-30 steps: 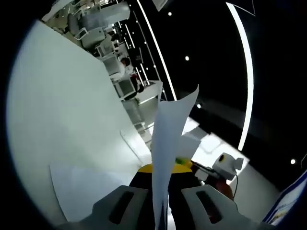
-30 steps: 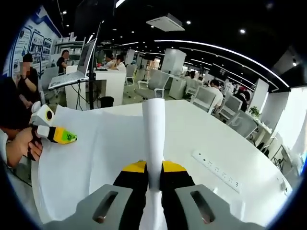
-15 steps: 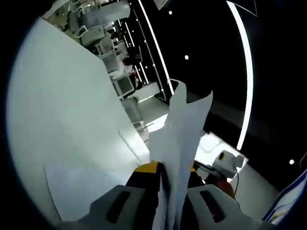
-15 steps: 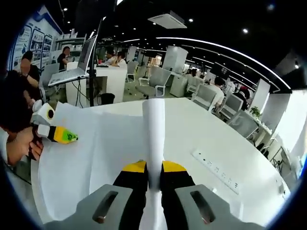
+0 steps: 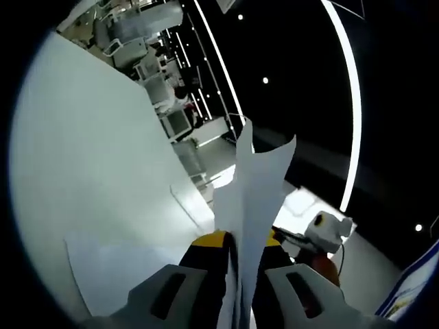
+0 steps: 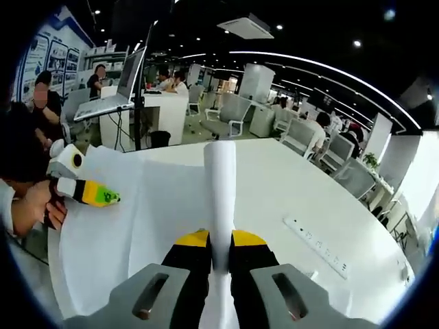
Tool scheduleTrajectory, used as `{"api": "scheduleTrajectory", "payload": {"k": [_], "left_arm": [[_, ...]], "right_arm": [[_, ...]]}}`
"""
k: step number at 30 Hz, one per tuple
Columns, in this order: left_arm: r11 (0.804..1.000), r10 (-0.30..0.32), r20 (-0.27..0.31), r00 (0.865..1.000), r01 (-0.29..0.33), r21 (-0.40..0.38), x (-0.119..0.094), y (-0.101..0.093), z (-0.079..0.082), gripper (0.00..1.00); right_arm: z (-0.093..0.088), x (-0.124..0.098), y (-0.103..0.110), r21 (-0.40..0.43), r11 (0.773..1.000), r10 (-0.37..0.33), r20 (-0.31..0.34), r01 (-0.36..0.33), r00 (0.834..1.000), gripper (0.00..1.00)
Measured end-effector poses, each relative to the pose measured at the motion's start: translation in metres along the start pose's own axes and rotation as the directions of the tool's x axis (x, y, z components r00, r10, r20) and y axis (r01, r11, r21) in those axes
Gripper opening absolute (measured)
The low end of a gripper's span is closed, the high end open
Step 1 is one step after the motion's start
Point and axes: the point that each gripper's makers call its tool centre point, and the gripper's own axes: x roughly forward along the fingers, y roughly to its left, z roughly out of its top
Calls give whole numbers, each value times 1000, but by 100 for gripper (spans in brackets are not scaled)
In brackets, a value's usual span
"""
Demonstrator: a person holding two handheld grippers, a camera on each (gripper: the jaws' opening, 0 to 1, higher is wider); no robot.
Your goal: Organize the stack of printing papers by aligning and flattening the scattered papers on the table
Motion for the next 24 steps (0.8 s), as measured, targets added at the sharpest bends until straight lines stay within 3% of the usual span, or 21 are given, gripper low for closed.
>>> {"api": "scheduleTrajectory", "payload": {"k": [7, 24], "left_arm": [[1000, 2, 2, 1000, -2, -8, 1, 2, 1, 11], [1000, -2, 9, 1000, 2, -12, 3, 2, 0, 11]], "right_arm": [[0, 5, 11, 8, 1000, 30, -6, -29, 1000, 5], [0, 0, 15, 24, 999, 34, 1, -34, 999, 5]]}}
